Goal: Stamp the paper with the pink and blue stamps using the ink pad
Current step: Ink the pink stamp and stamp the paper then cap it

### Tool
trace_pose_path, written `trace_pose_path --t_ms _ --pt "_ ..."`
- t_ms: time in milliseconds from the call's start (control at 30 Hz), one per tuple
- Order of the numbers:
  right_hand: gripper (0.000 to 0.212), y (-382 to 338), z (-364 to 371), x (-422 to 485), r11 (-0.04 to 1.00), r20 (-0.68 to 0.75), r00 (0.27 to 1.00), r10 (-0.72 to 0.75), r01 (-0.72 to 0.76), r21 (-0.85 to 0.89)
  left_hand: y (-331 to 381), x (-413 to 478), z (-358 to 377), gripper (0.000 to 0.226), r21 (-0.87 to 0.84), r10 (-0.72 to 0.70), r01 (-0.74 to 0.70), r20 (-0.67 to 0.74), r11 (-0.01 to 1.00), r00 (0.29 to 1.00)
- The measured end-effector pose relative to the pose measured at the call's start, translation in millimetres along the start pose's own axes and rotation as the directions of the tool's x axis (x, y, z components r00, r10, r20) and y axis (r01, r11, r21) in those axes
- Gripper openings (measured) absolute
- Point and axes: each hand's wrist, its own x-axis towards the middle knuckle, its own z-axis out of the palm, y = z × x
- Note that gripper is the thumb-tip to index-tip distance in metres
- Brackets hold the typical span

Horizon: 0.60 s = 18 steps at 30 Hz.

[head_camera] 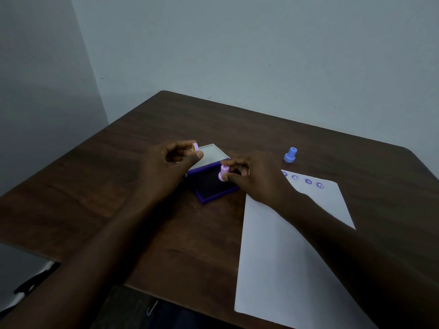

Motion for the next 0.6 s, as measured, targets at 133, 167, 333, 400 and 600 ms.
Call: trace_pose_path --t_ms 133,167,333,400,600 --pt "0.032 -1.8 -2.0 0.9 1.0 -0.006 1.0 -0.016 0.016 -0.022 1.7 0.9 0.1 0.022 0.023 0.005 -0.005 0.009 1.0 1.0" --pt "0.032 -2.3 -2.2 1.2 0.999 -0.003 1.0 -0.019 0.019 -0.031 2.3 0.7 -0.1 0.022 0.034 0.0 -0.001 0.016 0.999 1.0" --pt "0.03 -4.0 -4.4 1.4 1.0 -0.005 1.0 -0.012 0.012 -0.024 4.7 -0.9 0.8 0.022 0.051 -0.018 0.017 0.025 0.999 1.0" --pt "0.03 -5.6 -6.7 -0.5 1.0 -0.005 1.0 -0.006 0.006 -0.004 5.0 -2.4 0.6 0.028 0.059 -0.023 0.022 0.022 0.998 0.999" --pt "0.027 0.3 -60.5 -5.1 0.906 -0.219 0.947 0.236 -0.132 0.403 4.6 -3.0 0.5 0.029 0.064 -0.049 0.047 0.026 0.997 0.998"
